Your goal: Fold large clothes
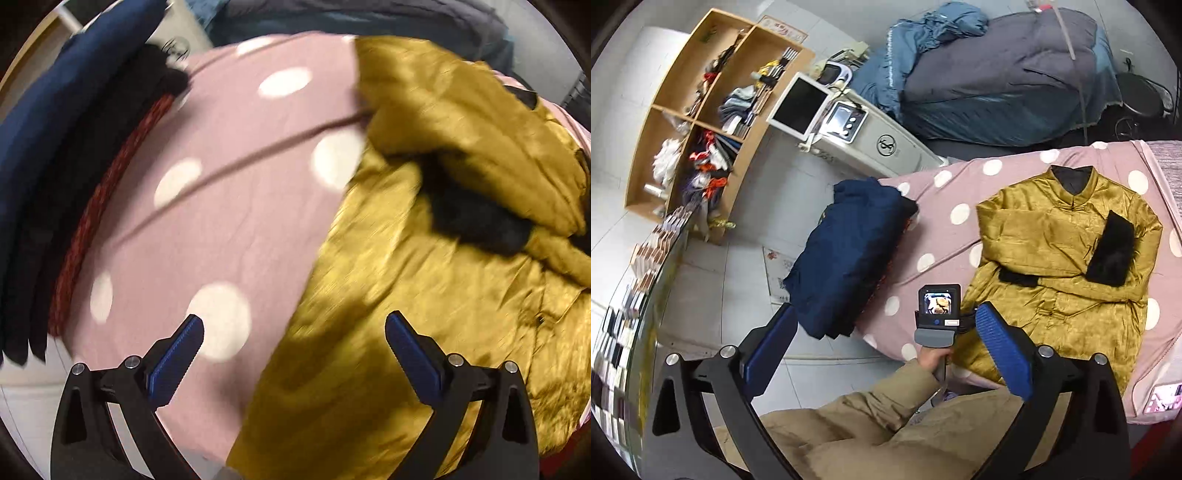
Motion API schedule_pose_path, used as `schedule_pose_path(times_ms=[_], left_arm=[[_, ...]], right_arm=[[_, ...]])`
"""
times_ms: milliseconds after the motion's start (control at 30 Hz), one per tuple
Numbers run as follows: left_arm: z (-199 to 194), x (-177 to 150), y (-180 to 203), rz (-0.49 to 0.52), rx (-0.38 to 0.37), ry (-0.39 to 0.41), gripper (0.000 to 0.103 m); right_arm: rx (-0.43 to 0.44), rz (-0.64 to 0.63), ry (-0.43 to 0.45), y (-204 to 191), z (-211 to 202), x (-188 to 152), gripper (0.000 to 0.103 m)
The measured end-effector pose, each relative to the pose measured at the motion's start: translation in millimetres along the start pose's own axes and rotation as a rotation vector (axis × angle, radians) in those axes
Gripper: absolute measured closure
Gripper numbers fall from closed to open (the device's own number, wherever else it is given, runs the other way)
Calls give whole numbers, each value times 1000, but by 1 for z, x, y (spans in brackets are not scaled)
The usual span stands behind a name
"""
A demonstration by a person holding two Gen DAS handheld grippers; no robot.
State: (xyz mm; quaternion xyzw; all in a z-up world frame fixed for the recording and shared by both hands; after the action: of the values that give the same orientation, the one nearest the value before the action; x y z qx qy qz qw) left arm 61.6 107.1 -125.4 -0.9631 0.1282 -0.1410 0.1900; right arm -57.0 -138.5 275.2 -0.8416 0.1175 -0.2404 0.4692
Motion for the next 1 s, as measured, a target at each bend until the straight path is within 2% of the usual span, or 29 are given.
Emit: schedule_pose_path(times_ms=[133, 233, 400, 467, 533, 600, 633, 733, 833, 933, 1000], left_arm=[[13, -27, -27, -40, 16, -46, 6], [18, -39, -39, -58, 20, -55, 6], [27, -48, -52, -78, 11, -65, 6], [30, -53, -55, -67, 5, -55, 6], [31, -54, -55, -47, -17, -40, 6], [30, -55, -56, -24, -74, -27, 6], [31, -54, -56, -5, -123, -24, 6], [29, -57, -54, 41, -198, -14, 7], [30, -57, -60, 56, -189, 0, 6], [38, -58, -73, 27, -219, -13, 6], [45, -57, -81, 11, -232, -18, 7]], right_arm=[[34, 17, -54, -13, 14, -23, 7], [46, -44, -71, -28, 23, -37, 7], [74, -33, -144, -33, 38, -57, 7], [81, -50, -146, -31, 42, -60, 7], [54, -102, -148, -23, 51, -62, 7], [103, -131, -144, 1, 60, -60, 7], [113, -129, -123, 19, 62, -57, 7], [-97, -28, -2, 123, 59, -42, 7], [-269, 100, 136, 234, 35, -51, 7], [-320, 295, 136, 346, 17, -91, 10], [-380, 368, 124, 393, 10, -115, 15]])
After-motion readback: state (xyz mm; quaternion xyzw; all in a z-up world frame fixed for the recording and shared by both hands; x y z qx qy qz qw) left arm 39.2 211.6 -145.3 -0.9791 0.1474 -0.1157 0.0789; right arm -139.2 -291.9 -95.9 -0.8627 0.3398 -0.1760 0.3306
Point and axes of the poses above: each gripper's, at about its wrist camera, not at the fingertips, and z roughly the way its jaws point, y to its right, x to its top, the point moved 3 cm from there along z, roughly the way its jaws point, and after that the axes turned 11 degrees about x, right-handed, at the moved point
